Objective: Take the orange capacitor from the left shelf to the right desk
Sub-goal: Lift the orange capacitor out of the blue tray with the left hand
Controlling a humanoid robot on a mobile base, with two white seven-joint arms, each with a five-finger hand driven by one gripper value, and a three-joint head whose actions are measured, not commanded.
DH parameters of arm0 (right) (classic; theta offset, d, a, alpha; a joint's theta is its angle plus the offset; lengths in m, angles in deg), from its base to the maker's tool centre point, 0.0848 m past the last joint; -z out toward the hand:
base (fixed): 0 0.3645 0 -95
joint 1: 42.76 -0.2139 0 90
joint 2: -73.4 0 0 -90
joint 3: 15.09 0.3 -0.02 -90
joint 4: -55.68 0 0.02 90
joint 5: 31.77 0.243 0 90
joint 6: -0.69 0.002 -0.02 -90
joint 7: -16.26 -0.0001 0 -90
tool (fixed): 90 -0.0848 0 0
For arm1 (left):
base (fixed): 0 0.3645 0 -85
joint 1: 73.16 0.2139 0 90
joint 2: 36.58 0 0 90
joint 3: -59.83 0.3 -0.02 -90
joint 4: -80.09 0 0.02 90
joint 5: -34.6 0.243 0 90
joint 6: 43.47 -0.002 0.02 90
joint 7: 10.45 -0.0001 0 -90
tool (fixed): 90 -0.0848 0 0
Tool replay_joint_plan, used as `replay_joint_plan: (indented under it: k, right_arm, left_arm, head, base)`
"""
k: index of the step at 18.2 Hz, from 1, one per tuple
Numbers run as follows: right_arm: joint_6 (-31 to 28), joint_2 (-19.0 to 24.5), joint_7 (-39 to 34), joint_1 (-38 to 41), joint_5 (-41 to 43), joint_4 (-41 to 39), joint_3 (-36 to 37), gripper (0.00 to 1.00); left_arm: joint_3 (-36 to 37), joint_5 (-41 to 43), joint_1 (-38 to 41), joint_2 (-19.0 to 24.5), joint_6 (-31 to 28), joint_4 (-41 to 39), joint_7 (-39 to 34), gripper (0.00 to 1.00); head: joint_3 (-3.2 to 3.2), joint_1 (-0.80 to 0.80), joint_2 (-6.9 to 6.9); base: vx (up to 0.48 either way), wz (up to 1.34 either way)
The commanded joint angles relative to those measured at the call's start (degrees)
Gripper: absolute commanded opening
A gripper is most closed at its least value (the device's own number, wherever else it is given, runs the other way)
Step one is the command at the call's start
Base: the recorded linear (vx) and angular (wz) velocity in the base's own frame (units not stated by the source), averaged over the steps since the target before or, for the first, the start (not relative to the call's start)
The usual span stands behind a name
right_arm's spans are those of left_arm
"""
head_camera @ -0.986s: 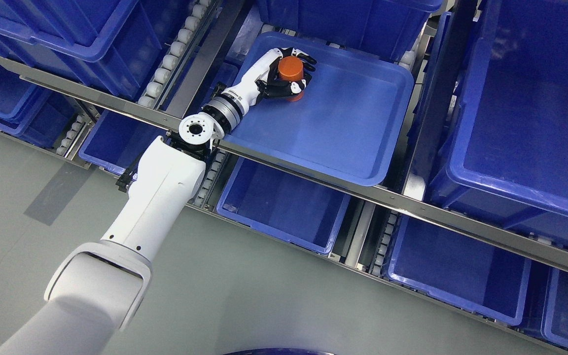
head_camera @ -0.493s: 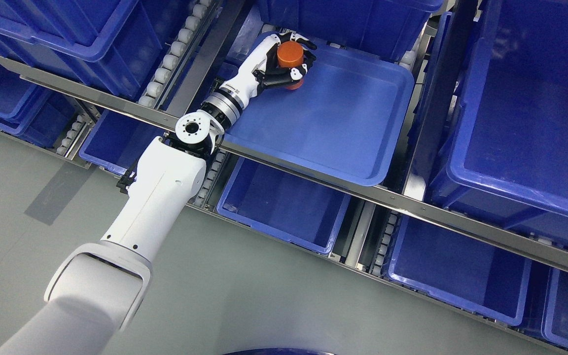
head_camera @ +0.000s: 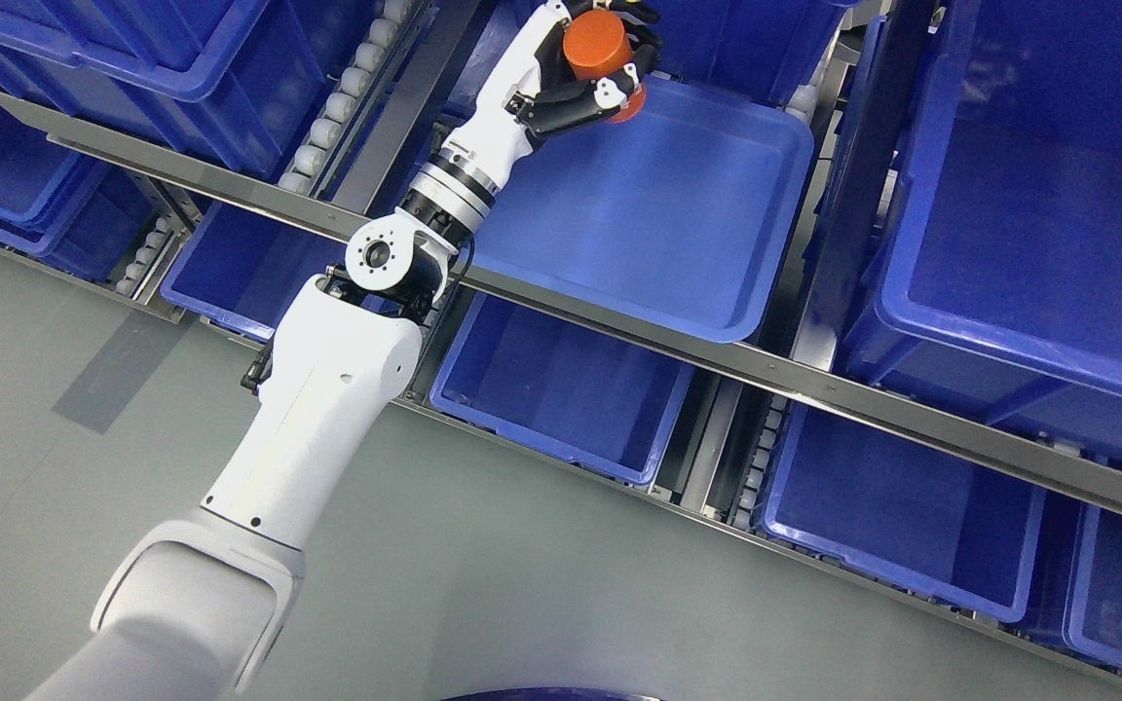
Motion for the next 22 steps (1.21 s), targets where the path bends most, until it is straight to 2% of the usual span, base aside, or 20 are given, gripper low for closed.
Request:
replay_joint_plan:
  k: [1,6,14,22]
  right_arm:
    - [-0.2,-1.0,0.0,1.7,0.0,-1.3,0.6,1.00]
    - [-0.2,-1.0,0.0,1.7,0.0,-1.3,0.7,1.00]
    - [-0.2,-1.0,0.0,1.7,0.0,-1.3,0.6,1.00]
    - [-0.2,-1.0,0.0,1.7,0.0,-1.3,0.6,1.00]
  left_arm:
    - [-2.1,-1.6,6.4,1.0,4.1,-20.6,3.3,0.01]
    - [-4.1,-1.6,9.6,1.0,7.8,-22.3,3.6,0.01]
    - [-4.2,-1.5,10.2,1.0,7.6,-23.9,3.5,0.01]
    - [-4.4,-1.4,10.2,1.0,7.8,-23.9,3.5,0.02]
  head:
    - [0.00,0.00,0.00]
    - [0.00,0.00,0.00]
    - [0.00,0.00,0.00]
    - [0.00,0.00,0.00]
  base:
    - [-0.116,-0.01]
    - [-0.158,0.04]
    - [-0.143,0.08]
    - [-0.075,-0.38]
